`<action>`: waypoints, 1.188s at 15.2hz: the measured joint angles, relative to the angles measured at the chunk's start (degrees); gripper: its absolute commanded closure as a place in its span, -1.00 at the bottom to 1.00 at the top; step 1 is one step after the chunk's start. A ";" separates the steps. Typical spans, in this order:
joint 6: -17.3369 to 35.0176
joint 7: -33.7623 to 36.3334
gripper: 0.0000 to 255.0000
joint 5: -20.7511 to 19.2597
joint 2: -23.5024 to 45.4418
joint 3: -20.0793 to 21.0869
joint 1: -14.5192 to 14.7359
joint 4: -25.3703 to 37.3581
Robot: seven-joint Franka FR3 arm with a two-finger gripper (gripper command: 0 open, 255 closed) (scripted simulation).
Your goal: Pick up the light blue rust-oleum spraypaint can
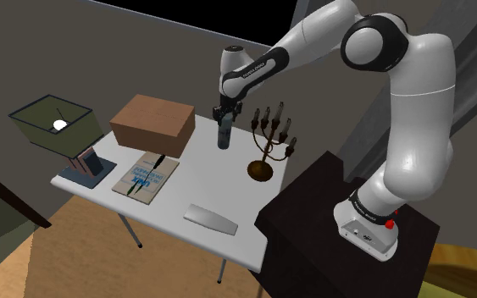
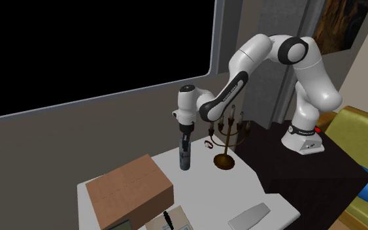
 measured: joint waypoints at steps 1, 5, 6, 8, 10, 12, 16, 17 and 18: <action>0.03 0.00 1.00 0.00 -0.01 0.00 0.00 -0.02; 0.04 0.04 1.00 -0.01 0.02 -0.01 0.03 0.03; 0.12 0.02 1.00 0.00 -0.10 0.01 0.00 -0.20; -0.51 -0.07 1.00 0.12 -0.74 0.10 -0.07 -0.38; -1.41 -0.20 1.00 0.28 -1.78 0.21 -0.19 -0.55; -2.52 -0.28 1.00 0.43 -2.65 0.33 -0.23 -0.30; -4.68 -0.48 1.00 0.77 -4.67 0.55 -0.38 -0.14; -5.14 -0.48 1.00 0.84 -5.21 0.62 -0.39 -0.23; -5.62 -0.64 1.00 0.94 -5.76 0.65 -0.51 -0.29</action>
